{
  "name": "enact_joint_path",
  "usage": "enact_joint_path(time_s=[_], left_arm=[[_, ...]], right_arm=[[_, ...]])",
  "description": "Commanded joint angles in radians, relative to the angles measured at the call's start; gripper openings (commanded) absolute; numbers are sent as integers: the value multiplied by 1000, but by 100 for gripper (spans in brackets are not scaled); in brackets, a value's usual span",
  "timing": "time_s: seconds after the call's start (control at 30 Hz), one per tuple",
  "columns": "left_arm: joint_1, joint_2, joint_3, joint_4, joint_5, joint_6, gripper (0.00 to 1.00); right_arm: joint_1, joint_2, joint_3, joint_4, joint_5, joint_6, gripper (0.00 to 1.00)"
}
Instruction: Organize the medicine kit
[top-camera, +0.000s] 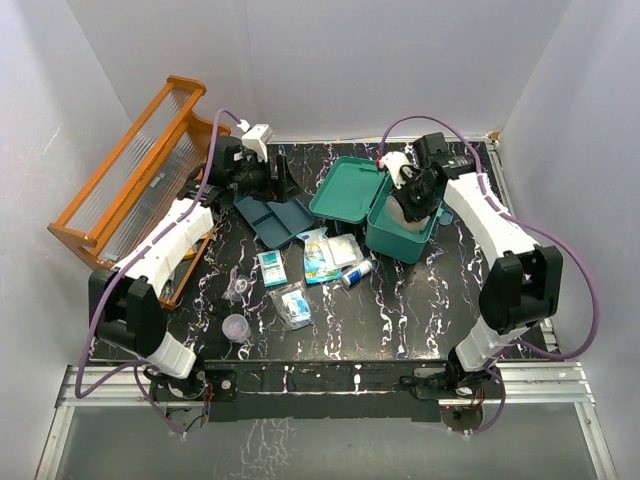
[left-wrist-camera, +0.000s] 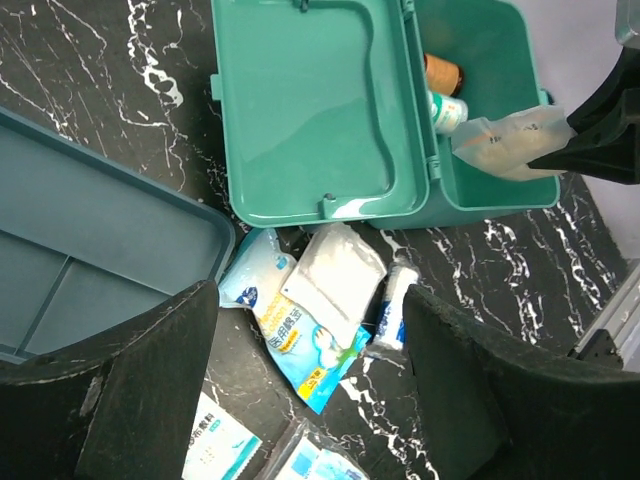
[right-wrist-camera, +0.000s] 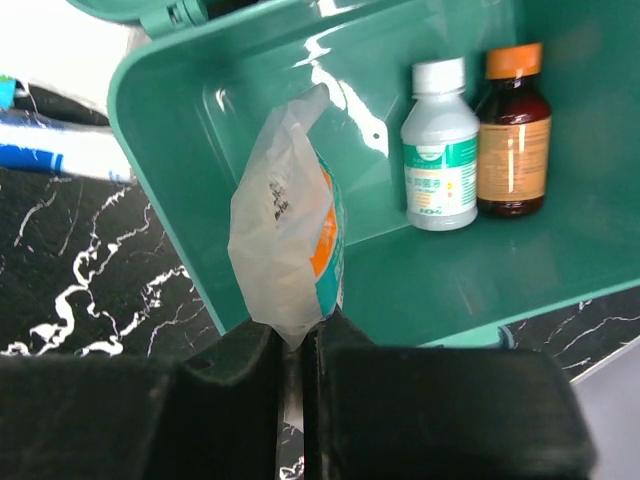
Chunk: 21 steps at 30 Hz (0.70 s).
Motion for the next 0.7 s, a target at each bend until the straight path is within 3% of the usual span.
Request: enact_joint_path(time_s=[0.0,0.4,0.67], left_arm=[[2,24,50,12,16,61,73],[1,106,104,-23,-49,117,73],[1,143,141,-50,-61,124,73]], right_arm=[[-2,56,46,-75,8,-48,0],[-17,268,136,-106,-100,-91,0],[-57,316,155,-103,-137,-100,4]])
